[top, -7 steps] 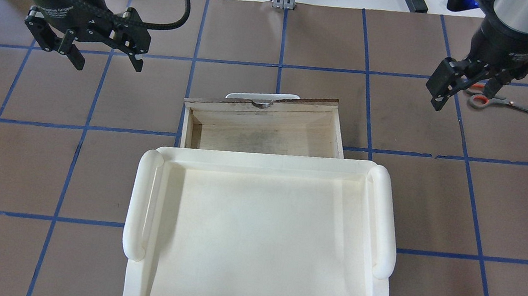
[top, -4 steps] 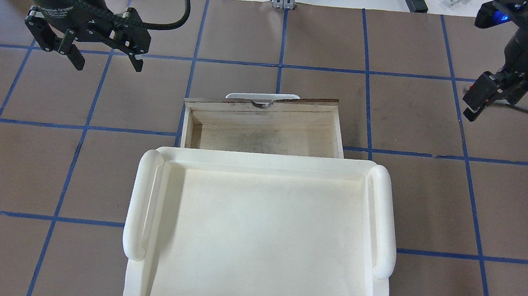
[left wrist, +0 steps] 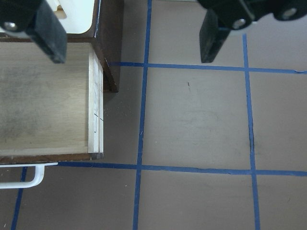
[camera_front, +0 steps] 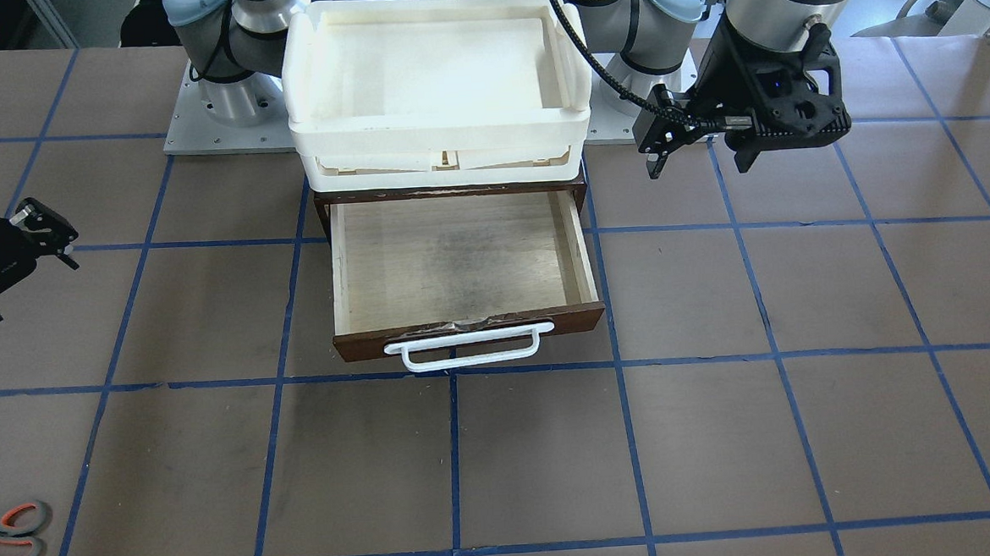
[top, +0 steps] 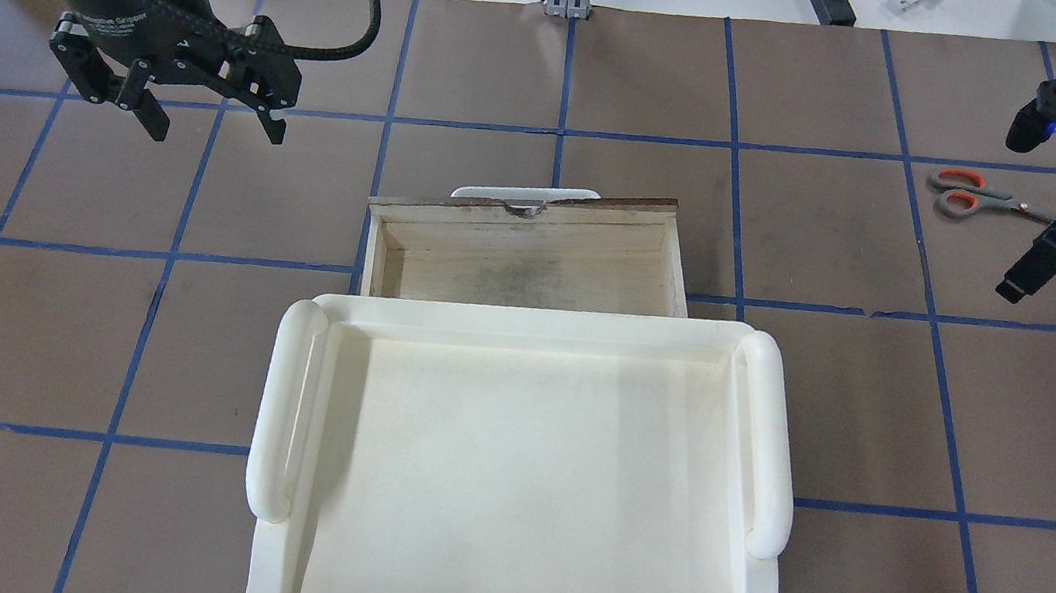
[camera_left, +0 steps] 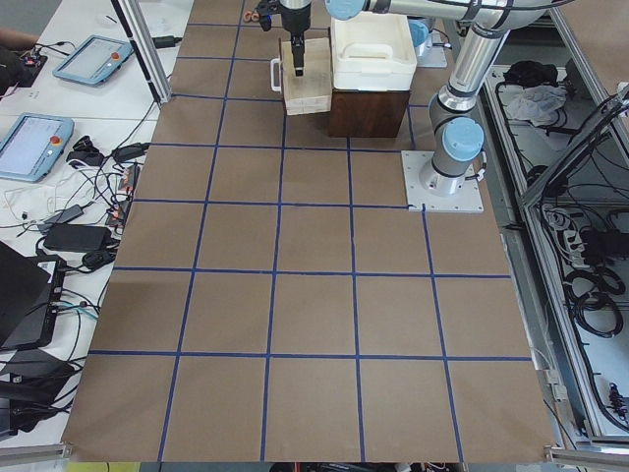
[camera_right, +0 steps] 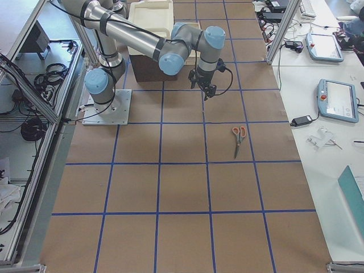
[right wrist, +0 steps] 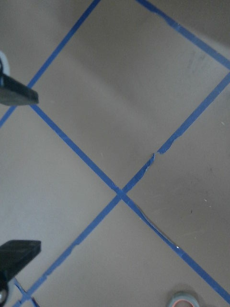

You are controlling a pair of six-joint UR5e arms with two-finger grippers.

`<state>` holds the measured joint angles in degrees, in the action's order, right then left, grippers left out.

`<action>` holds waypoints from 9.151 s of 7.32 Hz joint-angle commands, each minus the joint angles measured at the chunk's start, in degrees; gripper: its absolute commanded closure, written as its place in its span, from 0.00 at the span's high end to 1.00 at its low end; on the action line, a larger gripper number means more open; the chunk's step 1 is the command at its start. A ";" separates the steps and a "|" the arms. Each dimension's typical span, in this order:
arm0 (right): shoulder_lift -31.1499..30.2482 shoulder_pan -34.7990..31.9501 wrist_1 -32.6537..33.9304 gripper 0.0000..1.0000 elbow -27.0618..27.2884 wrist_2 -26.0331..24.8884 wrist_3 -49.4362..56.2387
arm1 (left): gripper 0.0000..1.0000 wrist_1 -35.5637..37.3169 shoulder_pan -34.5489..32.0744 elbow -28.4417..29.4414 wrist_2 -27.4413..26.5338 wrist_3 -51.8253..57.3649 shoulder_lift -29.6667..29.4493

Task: Put scissors in drawer and close it
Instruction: 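Lower the open right gripper over the scissors' blade end, then close the right gripper on the scissors near the pivot, then lift the scissors and carry them over the open drawer, then lower the scissors into the drawer and open the right gripper, then raise the right gripper away from the drawer while the left arm moves forward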

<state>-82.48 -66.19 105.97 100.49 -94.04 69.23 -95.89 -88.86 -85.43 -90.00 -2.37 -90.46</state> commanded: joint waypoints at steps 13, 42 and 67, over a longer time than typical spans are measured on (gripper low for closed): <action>35.25 5.46 17.96 0.93 -22.94 3.77 37.73 | 1.00 0.01 0.00 0.00 0.00 -0.09 -0.07; 8.04 -22.44 -13.60 0.00 -22.62 6.58 26.70 | 1.00 -0.08 -0.18 -0.35 0.00 -0.17 0.11; 5.33 -46.58 1.96 0.99 -11.98 5.54 7.09 | 1.00 1.68 -0.27 -0.35 0.09 -0.09 -1.12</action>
<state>-74.30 -113.47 107.40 88.52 -87.95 78.57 -94.39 -89.12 -85.78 -89.93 -2.53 -91.35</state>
